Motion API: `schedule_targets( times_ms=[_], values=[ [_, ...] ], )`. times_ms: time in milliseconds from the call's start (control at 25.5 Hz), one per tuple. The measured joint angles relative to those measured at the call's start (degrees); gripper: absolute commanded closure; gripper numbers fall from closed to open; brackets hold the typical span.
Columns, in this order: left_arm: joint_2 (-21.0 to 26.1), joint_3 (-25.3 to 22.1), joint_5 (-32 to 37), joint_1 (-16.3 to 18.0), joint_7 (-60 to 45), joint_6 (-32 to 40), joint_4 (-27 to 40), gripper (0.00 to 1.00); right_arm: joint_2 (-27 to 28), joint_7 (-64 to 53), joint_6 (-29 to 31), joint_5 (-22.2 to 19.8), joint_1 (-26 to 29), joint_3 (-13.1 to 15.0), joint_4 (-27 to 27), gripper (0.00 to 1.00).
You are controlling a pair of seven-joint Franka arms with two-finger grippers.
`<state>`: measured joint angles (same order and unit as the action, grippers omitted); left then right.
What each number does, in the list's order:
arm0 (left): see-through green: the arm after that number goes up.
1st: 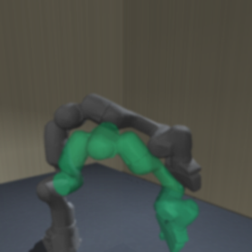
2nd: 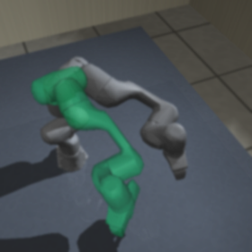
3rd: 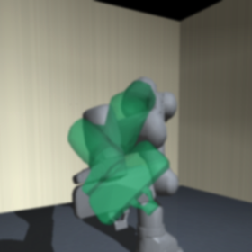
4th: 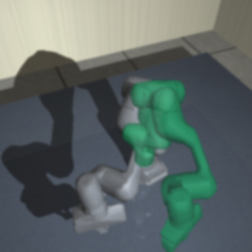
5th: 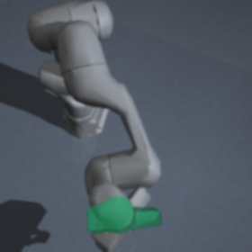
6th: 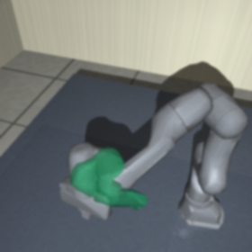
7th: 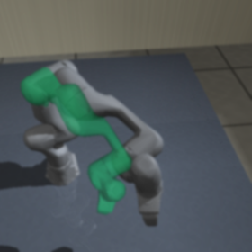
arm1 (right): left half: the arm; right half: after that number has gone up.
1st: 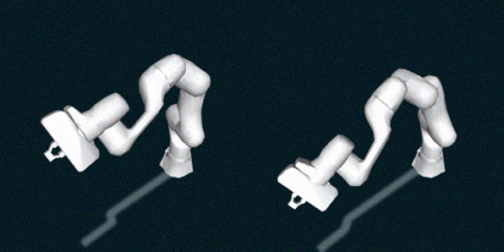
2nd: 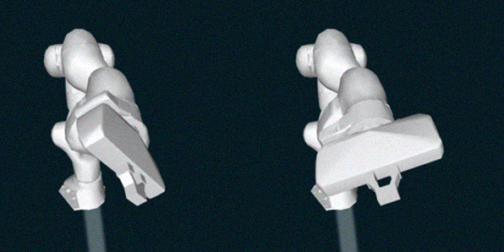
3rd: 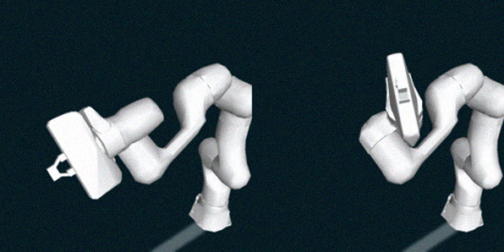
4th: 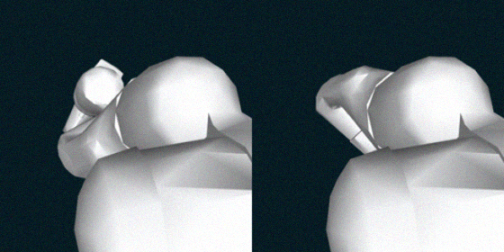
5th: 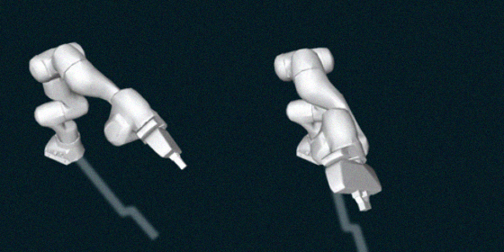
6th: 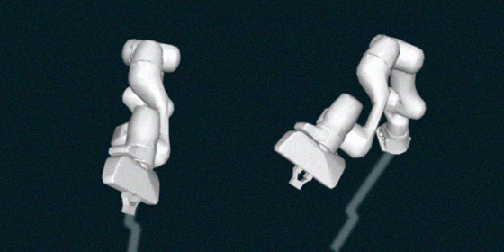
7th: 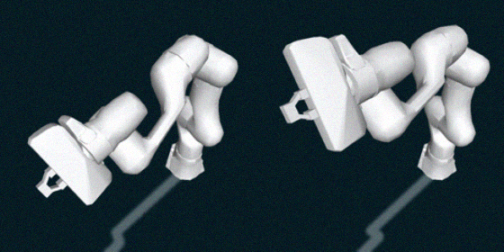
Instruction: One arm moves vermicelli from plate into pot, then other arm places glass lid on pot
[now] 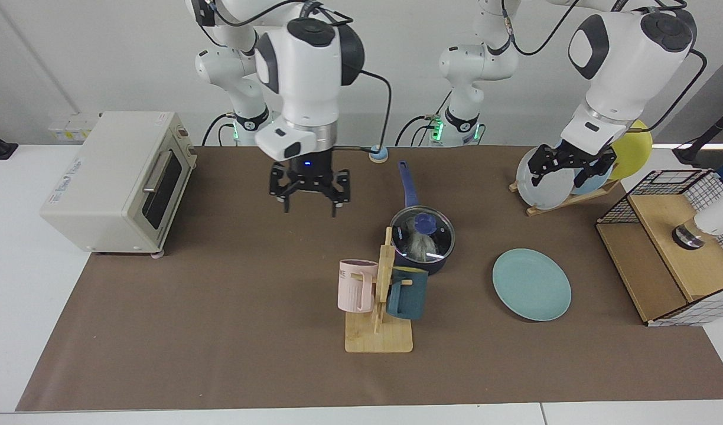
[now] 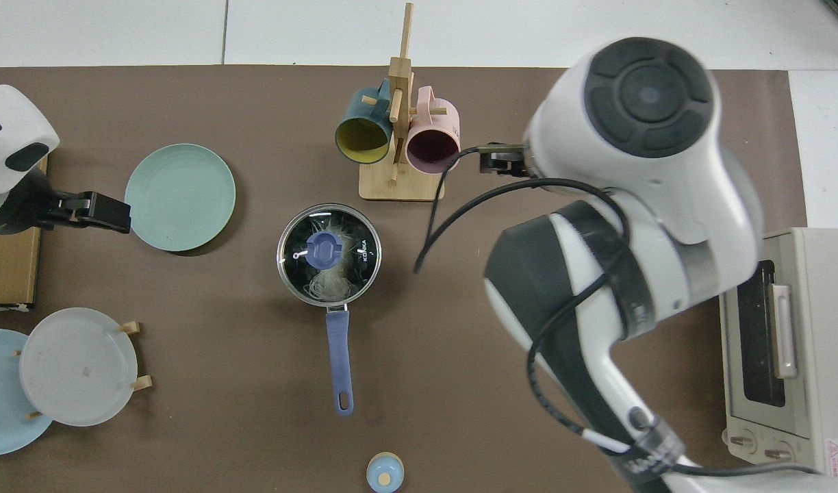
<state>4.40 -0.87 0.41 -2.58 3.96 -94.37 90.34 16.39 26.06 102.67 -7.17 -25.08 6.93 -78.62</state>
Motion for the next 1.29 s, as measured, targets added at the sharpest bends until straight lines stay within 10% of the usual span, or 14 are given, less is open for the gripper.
schedule_targets(
  times_ms=[510, 1294],
  values=[
    [0.0, 0.0, 0.0, 0.0, 0.0, 0.0, 0.0, 0.0, -8.2, -23.2, 1.5, 4.1, 20.7, 0.1, -12.4, 0.0],
    [0.0, 0.0, 0.0, 0.0, 0.0, 0.0, 0.0, 0.0, -15.3, -24.2, -10.7, 4.6, 18.7, -1.7, -16.0, 0.0]
  ],
)
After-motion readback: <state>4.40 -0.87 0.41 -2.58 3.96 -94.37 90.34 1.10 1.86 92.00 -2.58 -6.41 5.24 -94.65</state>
